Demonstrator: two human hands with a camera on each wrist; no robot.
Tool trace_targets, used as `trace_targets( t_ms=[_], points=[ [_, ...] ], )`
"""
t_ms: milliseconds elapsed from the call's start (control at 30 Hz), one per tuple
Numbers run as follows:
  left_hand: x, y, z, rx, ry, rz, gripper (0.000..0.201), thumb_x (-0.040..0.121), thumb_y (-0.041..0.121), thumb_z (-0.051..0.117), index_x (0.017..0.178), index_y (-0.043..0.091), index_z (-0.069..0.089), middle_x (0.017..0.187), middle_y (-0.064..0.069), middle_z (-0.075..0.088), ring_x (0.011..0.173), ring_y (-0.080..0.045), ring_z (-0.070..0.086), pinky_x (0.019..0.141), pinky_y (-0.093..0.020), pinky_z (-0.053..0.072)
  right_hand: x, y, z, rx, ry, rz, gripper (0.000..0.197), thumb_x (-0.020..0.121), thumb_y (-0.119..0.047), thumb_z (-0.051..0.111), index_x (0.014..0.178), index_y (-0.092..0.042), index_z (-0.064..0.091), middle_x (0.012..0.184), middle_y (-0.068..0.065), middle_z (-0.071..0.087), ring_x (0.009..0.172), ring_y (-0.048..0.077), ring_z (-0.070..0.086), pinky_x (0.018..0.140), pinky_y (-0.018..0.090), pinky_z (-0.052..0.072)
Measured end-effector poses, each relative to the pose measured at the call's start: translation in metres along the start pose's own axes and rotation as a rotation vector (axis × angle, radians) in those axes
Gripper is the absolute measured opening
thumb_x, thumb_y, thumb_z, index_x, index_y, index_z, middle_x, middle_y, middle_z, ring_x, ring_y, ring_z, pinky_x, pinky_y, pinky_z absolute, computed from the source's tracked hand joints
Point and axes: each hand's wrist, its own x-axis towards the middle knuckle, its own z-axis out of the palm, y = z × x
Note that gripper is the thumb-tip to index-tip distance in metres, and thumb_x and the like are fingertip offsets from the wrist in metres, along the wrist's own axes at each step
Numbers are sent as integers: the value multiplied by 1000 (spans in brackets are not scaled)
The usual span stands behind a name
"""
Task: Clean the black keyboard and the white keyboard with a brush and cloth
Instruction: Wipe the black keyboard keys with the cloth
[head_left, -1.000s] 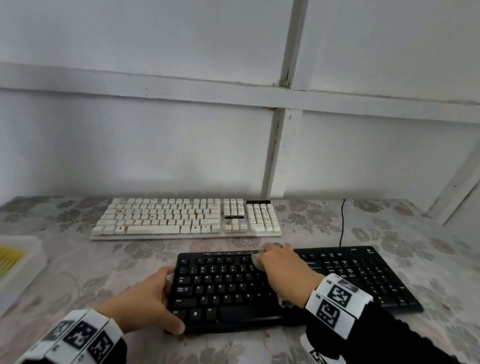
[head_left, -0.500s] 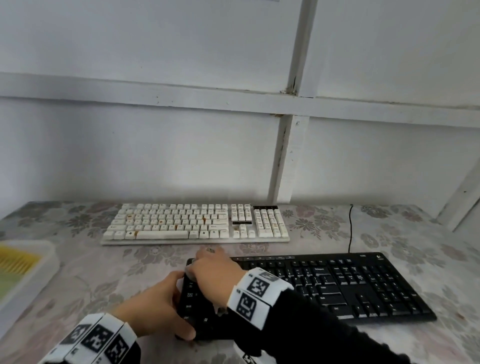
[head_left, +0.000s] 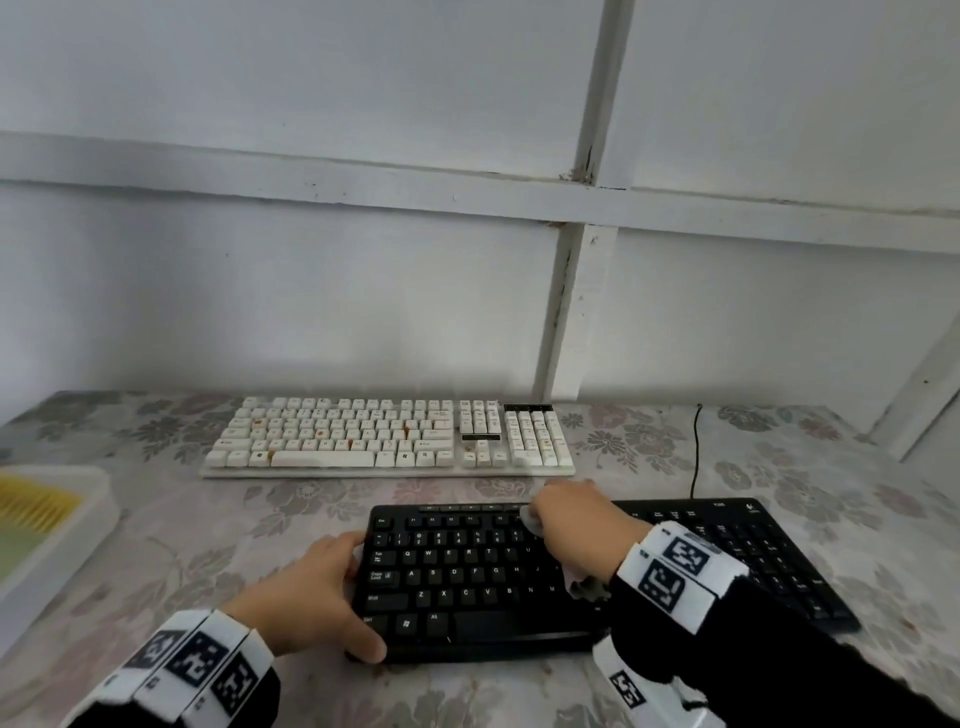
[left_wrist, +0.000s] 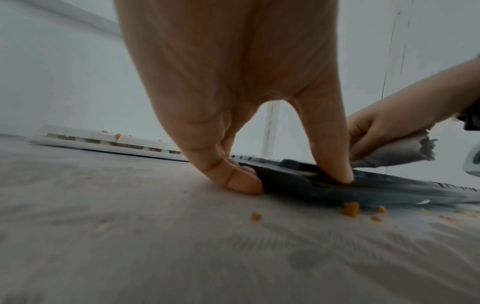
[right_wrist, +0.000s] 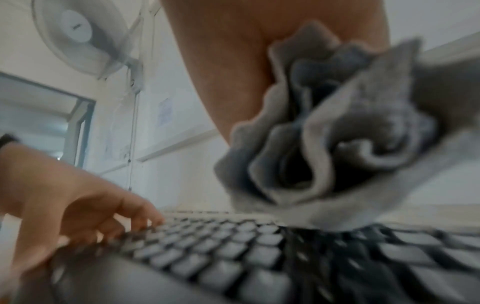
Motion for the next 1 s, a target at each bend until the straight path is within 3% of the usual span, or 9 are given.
trace_targets(
  t_ms=[67, 167, 300, 400, 533, 700, 800, 900, 1000],
  points=[
    [-1, 2, 0, 58, 11, 4, 103, 52, 22, 83, 136, 33, 24, 109, 15, 35, 88, -7, 46, 85, -24, 44, 6, -17, -7, 49, 19, -42, 42, 87, 4, 44, 60, -23, 26, 83, 5, 40, 82, 24, 46, 95, 36, 39],
    [-2, 4, -1, 71, 6, 19, 105, 55, 18, 83, 138, 35, 20, 113, 15, 33, 88, -8, 46, 87, -25, 44, 19, -56, -6, 79, 46, -158, 29, 89, -2, 50, 67, -18, 42, 112, 9, 50, 115, 34, 46, 104, 47, 40],
    [-1, 6, -3, 99, 0, -1, 100, 57, 19, 83, 136, 33, 24, 113, 12, 34, 99, -12, 47, 93, -30, 45, 24, -98, 1, 0, -10, -352, 21, 92, -3, 44, 77, -16, 50, 106, 12, 45, 97, 30, 42, 87, 40, 37],
    [1, 5, -2, 98, 9, 7, 99, 56, 19, 83, 136, 33, 25, 112, 11, 36, 95, -9, 47, 86, -26, 46, 19, -98, 11, -46, 0, -314, 17, 95, -3, 40, 99, -9, 56, 119, 15, 43, 112, 35, 37, 86, 42, 38],
    [2, -1, 0, 67, 19, 36, 103, 54, 19, 84, 136, 35, 25, 111, 14, 36, 84, -4, 45, 72, -18, 40, 6, -66, 15, -60, 7, -178, 21, 91, 4, 43, 103, -6, 58, 132, 17, 41, 127, 41, 31, 101, 51, 41],
    [2, -3, 0, 59, 6, 32, 111, 43, 30, 79, 138, 35, 23, 111, 15, 36, 88, -5, 45, 79, -22, 42, -10, -11, 16, 44, 43, -88, 28, 84, 12, 40, 73, -13, 41, 102, 5, 35, 115, 34, 39, 82, 38, 38],
    [3, -5, -1, 53, -3, 29, 113, 37, 35, 77, 137, 37, 23, 112, 14, 37, 90, -7, 47, 83, -24, 44, -9, 14, 11, 40, 27, -50, 39, 83, 10, 40, 60, -20, 31, 88, 0, 34, 90, 25, 42, 85, 34, 35],
    [6, -7, -2, 55, -16, 29, 116, 35, 37, 78, 136, 39, 22, 113, 12, 38, 97, -10, 49, 91, -30, 45, 0, 41, 8, 133, 77, -1, 21, 87, 5, 42, 83, -3, 61, 87, 0, 46, 78, 17, 45, 76, 24, 34],
    [8, -11, -3, 35, -35, 32, 115, 38, 34, 81, 137, 39, 22, 114, 10, 38, 100, -12, 49, 88, -28, 45, 0, 59, 15, 117, 117, 1, 28, 87, 5, 41, 101, -7, 62, 103, 3, 51, 93, 24, 48, 79, 27, 41]
  ],
)
